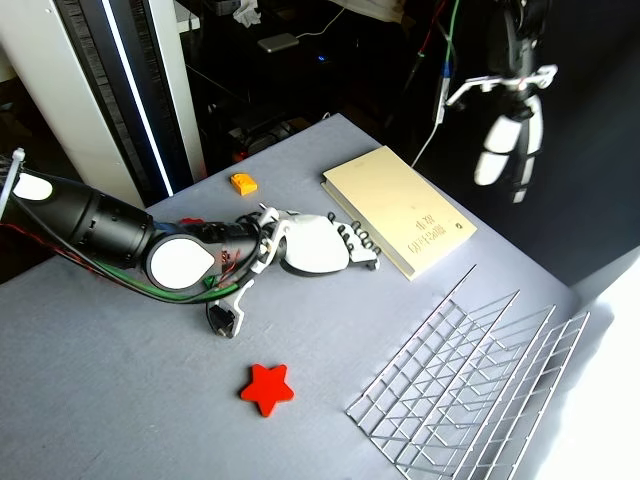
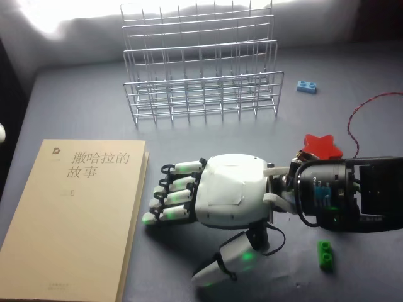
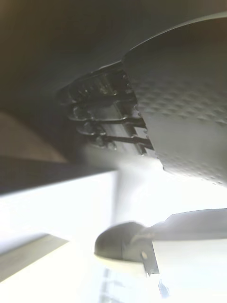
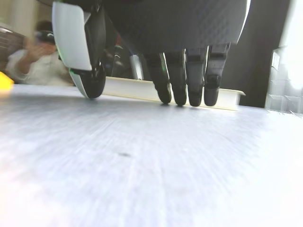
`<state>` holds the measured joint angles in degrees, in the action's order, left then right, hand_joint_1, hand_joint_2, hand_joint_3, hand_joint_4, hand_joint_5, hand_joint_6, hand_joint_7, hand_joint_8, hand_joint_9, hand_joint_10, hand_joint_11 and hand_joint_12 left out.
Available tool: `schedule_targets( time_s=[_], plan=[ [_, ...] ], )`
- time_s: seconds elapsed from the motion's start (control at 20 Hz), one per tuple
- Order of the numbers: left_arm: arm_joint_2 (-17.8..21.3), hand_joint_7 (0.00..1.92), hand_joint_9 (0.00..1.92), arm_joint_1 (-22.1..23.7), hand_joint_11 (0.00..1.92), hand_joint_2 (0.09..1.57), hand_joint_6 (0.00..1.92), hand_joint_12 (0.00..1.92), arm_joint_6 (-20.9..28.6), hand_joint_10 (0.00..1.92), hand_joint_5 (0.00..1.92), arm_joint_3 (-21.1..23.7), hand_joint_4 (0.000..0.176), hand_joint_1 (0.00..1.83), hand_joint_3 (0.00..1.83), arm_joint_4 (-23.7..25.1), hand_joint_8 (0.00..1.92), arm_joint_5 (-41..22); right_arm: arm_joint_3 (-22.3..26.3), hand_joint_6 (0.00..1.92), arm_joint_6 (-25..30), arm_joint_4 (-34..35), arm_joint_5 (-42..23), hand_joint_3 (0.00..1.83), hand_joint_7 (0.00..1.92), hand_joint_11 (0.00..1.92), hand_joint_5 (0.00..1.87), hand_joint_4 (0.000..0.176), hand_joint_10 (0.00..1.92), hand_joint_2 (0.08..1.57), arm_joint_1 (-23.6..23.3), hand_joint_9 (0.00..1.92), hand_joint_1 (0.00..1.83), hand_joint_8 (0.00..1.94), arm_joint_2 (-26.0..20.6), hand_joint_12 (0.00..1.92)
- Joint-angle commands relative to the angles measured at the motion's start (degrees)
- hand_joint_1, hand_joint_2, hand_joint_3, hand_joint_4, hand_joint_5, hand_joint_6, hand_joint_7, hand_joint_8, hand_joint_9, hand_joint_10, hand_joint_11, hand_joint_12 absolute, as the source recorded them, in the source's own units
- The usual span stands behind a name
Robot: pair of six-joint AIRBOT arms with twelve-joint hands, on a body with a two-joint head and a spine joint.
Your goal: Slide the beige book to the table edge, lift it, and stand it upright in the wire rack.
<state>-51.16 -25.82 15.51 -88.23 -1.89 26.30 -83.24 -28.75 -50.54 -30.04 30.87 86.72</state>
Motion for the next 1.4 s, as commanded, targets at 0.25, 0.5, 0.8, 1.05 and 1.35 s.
schedule_targets(
  time_s=[0.25, 0.5, 0.8, 1.05, 1.35],
  plan=[
    [1.18, 0.14, 0.14, 0.41, 0.00, 1.09, 0.00, 0.40, 1.11, 0.00, 0.13, -0.47, 0.000, 0.73, 0.00, 0.89, 0.00, -2.45, 0.33, 0.00, 2.50, 2.19, -5.19, 0.00, 0.20, 0.00, 0.17, 0.000, 0.01, 1.12, 0.20, 0.22, 0.07, 0.00, 0.18, 0.67],
    [1.19, 0.14, 0.14, 0.40, 0.00, 1.08, 0.00, 0.37, 1.11, 0.00, 0.13, -0.22, 0.000, 0.75, 0.00, 0.89, 0.00, -3.25, 1.26, 0.00, 2.42, 1.81, -5.56, 0.00, 0.23, 0.00, 0.20, 0.000, 0.01, 1.11, -0.08, 0.25, 0.06, 0.01, -0.02, 0.75],
    [1.26, 0.15, 0.15, 0.34, 0.00, 1.09, 0.00, 0.38, 1.11, 0.00, 0.12, 0.00, 0.000, 0.74, 0.00, 0.89, 0.00, -3.82, 0.62, 0.00, 0.97, 6.27, -8.06, 0.00, 0.23, 0.00, 0.20, 0.000, 0.00, 1.12, -2.74, 0.25, 0.06, 0.00, -0.70, 0.75],
    [1.62, 0.14, 0.14, -0.05, 0.00, 1.09, 0.00, 0.38, 1.11, 0.00, 0.13, 0.23, 0.000, 0.74, 0.00, 0.88, 0.00, -5.15, 2.92, 0.01, 0.49, 9.62, -8.63, 0.00, 0.23, 0.00, 0.20, 0.000, 0.01, 1.11, -5.49, 0.25, 0.09, 0.00, -2.16, 0.79],
    [1.65, 0.14, 0.14, -0.07, 0.00, 1.09, 0.00, 0.33, 1.09, 0.00, 0.12, 0.41, 0.000, 0.75, 0.00, 0.89, 0.00, -5.37, 10.76, 0.00, 0.86, 10.49, -6.22, 0.00, 0.24, 0.00, 0.21, 0.000, 0.00, 1.12, -10.47, 0.26, 0.06, 0.00, -8.17, 0.78]
  ],
)
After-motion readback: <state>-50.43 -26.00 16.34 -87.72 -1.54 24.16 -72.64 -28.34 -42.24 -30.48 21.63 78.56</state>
